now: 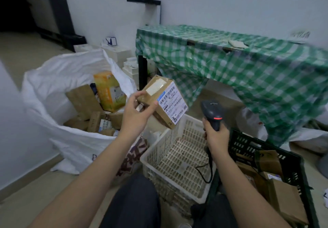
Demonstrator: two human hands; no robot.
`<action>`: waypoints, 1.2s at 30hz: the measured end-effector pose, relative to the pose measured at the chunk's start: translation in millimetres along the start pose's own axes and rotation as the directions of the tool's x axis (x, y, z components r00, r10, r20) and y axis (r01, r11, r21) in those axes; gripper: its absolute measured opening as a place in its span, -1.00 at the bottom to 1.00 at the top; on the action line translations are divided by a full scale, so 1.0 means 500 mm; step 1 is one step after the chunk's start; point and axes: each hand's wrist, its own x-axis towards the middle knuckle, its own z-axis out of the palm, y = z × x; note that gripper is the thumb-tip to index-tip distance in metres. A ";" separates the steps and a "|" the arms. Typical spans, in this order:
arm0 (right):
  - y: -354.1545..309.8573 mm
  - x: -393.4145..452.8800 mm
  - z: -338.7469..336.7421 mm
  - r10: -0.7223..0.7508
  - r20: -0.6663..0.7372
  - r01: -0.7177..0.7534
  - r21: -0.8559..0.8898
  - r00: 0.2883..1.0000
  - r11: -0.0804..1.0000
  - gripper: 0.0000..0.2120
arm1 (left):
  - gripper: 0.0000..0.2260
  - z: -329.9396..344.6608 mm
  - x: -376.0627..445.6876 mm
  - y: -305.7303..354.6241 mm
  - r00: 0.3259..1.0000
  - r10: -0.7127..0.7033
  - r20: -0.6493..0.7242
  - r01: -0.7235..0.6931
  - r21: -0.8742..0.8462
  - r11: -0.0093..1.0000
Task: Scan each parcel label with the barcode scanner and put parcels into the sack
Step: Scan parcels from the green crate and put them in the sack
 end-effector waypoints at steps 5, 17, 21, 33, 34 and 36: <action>-0.037 -0.024 0.104 -0.024 0.020 0.023 0.042 1.000 0.999 -0.82 | -0.66 -0.196 0.050 0.044 0.958 0.120 -0.262 -0.084 0.144 0.986; -0.026 0.022 0.178 0.066 0.071 -0.061 -0.065 0.995 0.996 -0.77 | -0.56 -0.326 0.198 -0.015 0.990 -0.127 -0.059 0.127 0.752 0.647; -0.018 0.031 0.098 0.082 0.048 -0.076 -0.107 0.996 0.991 -0.77 | -0.66 -0.213 0.150 0.036 0.996 0.050 0.070 -0.082 0.598 0.797; 0.038 0.009 -0.295 0.252 -0.188 -0.274 -0.100 0.949 0.957 -0.76 | -0.75 0.218 0.014 -0.089 0.861 -0.139 0.489 -0.064 0.376 0.925; 0.051 0.002 -0.325 0.271 -0.216 -0.298 -0.105 0.938 0.949 -0.75 | -0.75 0.256 -0.001 -0.114 0.832 -0.175 0.526 -0.045 0.378 0.925; 0.090 -0.003 -0.381 0.281 -0.280 -0.318 -0.095 0.918 0.943 -0.70 | -0.74 0.331 -0.035 -0.166 0.760 -0.269 0.592 -0.011 0.426 0.905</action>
